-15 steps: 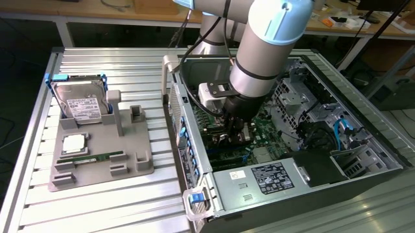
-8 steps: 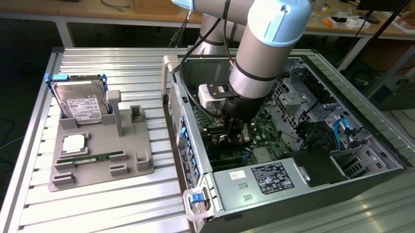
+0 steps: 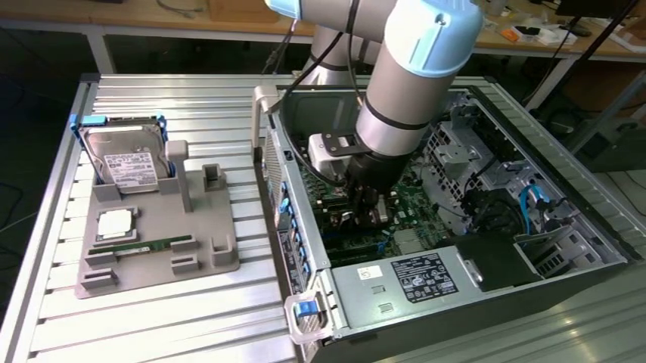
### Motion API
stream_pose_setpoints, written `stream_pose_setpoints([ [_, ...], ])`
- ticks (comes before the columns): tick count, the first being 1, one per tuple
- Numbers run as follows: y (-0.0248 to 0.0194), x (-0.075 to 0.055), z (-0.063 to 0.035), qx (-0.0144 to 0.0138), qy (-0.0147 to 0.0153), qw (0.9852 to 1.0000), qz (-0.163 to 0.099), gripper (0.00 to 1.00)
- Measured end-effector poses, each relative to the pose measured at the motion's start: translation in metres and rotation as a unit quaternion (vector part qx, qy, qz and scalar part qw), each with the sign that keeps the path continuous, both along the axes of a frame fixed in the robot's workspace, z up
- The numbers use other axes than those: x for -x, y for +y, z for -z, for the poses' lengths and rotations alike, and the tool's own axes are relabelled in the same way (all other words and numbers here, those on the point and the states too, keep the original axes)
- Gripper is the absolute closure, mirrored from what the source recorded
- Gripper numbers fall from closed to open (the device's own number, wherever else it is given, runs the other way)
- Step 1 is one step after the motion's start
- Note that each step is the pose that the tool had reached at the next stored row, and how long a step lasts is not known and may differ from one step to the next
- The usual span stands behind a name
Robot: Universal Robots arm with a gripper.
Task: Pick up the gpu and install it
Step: 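Insert the gpu into the slot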
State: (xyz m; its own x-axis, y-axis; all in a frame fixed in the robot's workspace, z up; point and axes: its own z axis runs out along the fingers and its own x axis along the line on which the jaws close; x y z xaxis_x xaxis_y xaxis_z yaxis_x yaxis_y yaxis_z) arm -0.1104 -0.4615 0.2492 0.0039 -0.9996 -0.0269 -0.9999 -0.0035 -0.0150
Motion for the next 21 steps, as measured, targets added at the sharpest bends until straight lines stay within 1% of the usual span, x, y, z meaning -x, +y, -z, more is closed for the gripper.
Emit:
stream_pose_setpoints([
  [2, -0.0001, 0.0001, 0.0022, 0.0005, 0.0005, 1.0000, 0.000, 0.73],
  [5, 0.0000, 0.0001, 0.0027, 0.0000, 0.0002, 1.0000, 0.000, 0.73],
  [20, 0.0000, 0.0001, 0.0027, 0.0000, 0.0001, 1.0000, 0.000, 0.73],
  [21, 0.0003, 0.0000, 0.0033, -0.0011, -0.0002, 1.0000, 0.000, 0.73],
])
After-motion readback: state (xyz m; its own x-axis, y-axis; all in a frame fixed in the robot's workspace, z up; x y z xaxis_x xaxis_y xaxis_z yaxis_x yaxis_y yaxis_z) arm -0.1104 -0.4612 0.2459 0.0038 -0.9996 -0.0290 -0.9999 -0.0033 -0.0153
